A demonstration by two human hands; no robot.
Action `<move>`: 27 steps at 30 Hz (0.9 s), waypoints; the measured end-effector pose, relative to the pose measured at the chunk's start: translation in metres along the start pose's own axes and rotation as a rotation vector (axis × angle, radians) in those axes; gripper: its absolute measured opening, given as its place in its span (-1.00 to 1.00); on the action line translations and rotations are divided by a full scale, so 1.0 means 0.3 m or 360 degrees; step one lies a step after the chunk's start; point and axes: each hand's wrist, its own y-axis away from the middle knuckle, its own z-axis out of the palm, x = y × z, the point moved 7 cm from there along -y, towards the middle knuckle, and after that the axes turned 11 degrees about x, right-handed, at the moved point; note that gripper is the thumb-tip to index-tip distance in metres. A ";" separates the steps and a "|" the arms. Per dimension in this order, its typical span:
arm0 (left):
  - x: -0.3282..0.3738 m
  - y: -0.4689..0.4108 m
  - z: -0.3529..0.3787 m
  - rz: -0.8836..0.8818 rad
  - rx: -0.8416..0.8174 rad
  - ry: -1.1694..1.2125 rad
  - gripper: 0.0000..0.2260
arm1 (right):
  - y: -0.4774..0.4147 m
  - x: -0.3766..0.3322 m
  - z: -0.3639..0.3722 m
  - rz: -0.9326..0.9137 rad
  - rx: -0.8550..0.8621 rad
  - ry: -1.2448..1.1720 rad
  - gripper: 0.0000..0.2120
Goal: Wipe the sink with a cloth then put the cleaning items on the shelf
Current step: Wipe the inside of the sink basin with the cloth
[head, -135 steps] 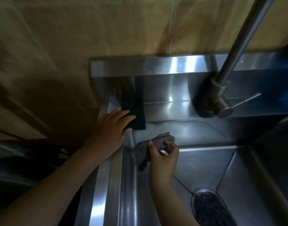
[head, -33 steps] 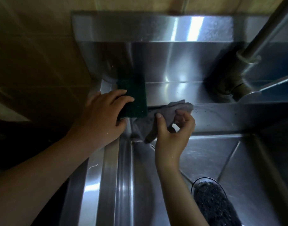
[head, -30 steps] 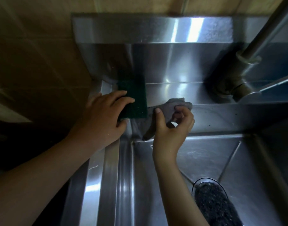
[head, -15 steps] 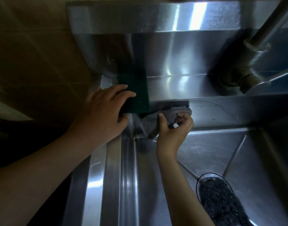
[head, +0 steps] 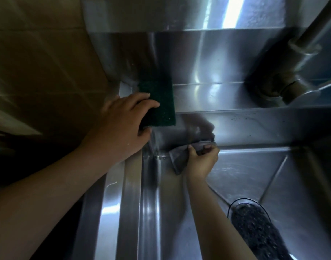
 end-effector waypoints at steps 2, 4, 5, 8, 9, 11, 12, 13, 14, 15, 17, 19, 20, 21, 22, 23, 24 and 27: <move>0.002 0.002 0.002 0.0011 -0.0004 -0.0001 -0.53 | 0.016 -0.026 -0.001 0.0016 0.0011 -0.0056 -0.62; 0.002 0.001 0.003 0.0020 0.0000 0.0006 -0.54 | 0.034 -0.064 -0.005 0.0002 0.0015 -0.0139 -0.63; 0.003 0.000 0.002 0.0028 0.0006 0.0005 -0.54 | 0.044 -0.088 -0.008 -0.0011 0.0017 -0.0189 -0.63; 0.003 -0.001 -0.003 0.0034 0.0018 -0.0003 -0.55 | 0.069 -0.171 -0.022 -0.0059 0.0008 -0.0362 -0.60; 0.006 0.000 -0.004 0.0033 0.0023 -0.0002 -0.55 | 0.073 -0.199 -0.027 -0.0076 -0.0012 -0.0418 -0.59; 0.012 0.000 -0.004 0.0028 0.0028 -0.0010 -0.55 | 0.081 -0.250 -0.041 -0.0114 -0.0086 -0.0515 -0.59; 0.014 0.000 -0.003 0.0030 0.0028 -0.0020 -0.55 | 0.085 -0.272 -0.049 -0.0139 -0.0128 -0.0541 -0.59; 0.017 -0.001 -0.001 0.0031 0.0029 -0.0031 -0.54 | 0.089 -0.289 -0.058 -0.0169 -0.0167 -0.0541 -0.59; 0.018 -0.002 0.001 0.0028 0.0031 -0.0040 -0.53 | 0.094 -0.303 -0.069 -0.0198 -0.0204 -0.0517 -0.60; 0.018 -0.004 0.000 0.0022 0.0034 -0.0045 -0.53 | 0.098 -0.311 -0.081 -0.0222 -0.0238 -0.0484 -0.60; 0.018 -0.008 -0.005 0.0009 0.0042 -0.0051 -0.53 | 0.103 -0.321 -0.112 -0.0244 -0.0301 -0.0439 -0.61; 0.025 -0.011 -0.018 -0.0014 0.0070 -0.0022 -0.54 | 0.095 -0.325 -0.156 -0.0254 -0.0321 -0.0426 -0.62; 0.030 -0.009 -0.030 -0.0039 0.0095 0.0017 -0.53 | 0.087 -0.325 -0.181 -0.0258 -0.0310 -0.0421 -0.62; 0.036 -0.006 -0.044 -0.0067 0.0133 0.0054 -0.53 | 0.079 -0.325 -0.206 -0.0251 -0.0299 -0.0416 -0.63; 0.041 -0.004 -0.061 -0.0088 0.0188 0.0070 -0.56 | 0.071 -0.324 -0.227 -0.0235 -0.0300 -0.0413 -0.63; 0.048 -0.002 -0.076 -0.0097 0.0244 0.0067 -0.61 | 0.063 -0.322 -0.244 -0.0216 -0.0315 -0.0413 -0.63; 0.057 0.003 -0.087 -0.0100 0.0289 0.0053 -0.66 | 0.055 -0.320 -0.256 -0.0200 -0.0336 -0.0411 -0.64; 0.097 0.023 -0.113 -0.0134 0.0431 -0.0030 -0.73 | 0.022 -0.312 -0.277 -0.0204 -0.0389 -0.0403 -0.66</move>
